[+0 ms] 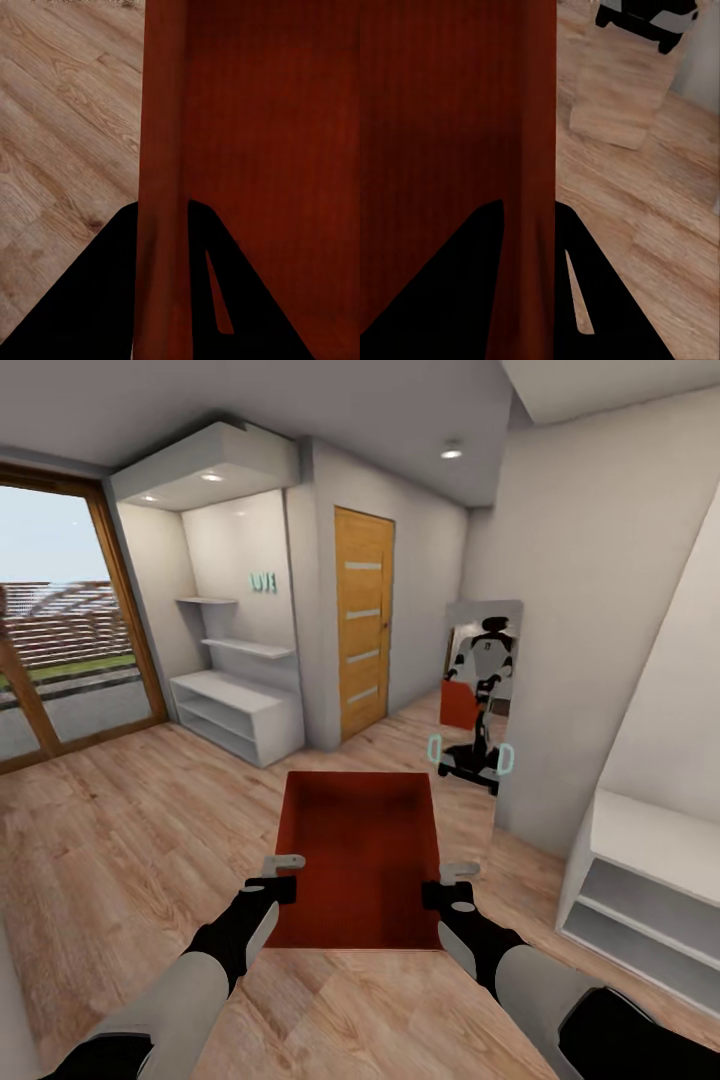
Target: Move the two storage containers from the living room to the garage. In the garage, place one container on the floor and stack the other container on top of it (either order is fine).
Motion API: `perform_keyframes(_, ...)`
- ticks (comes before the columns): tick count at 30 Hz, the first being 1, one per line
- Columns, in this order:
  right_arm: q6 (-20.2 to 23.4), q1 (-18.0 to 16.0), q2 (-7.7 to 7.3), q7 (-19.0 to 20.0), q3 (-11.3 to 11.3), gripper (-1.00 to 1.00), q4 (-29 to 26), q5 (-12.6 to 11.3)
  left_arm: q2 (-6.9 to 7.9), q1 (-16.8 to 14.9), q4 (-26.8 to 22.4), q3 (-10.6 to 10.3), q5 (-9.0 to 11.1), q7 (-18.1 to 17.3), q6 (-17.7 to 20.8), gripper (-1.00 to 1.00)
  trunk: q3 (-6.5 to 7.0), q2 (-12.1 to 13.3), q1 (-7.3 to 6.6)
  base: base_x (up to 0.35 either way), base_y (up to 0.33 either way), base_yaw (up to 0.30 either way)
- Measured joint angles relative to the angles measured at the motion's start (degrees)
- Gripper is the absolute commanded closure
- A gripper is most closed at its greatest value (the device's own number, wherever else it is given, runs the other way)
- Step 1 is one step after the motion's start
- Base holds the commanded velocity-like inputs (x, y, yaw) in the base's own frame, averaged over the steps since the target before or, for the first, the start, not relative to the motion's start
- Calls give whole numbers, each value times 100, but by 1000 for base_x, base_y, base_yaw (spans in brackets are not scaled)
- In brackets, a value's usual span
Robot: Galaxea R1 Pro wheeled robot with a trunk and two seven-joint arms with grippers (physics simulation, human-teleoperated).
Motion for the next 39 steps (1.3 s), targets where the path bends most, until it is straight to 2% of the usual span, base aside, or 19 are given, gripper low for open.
perform_keyframes(39, 10, 0, -1, 0, 5, 100, 2, -1, -2, -1, 11, 6, 1, 2, 0, 100, 0, 0, 0, 322, 0, 0)
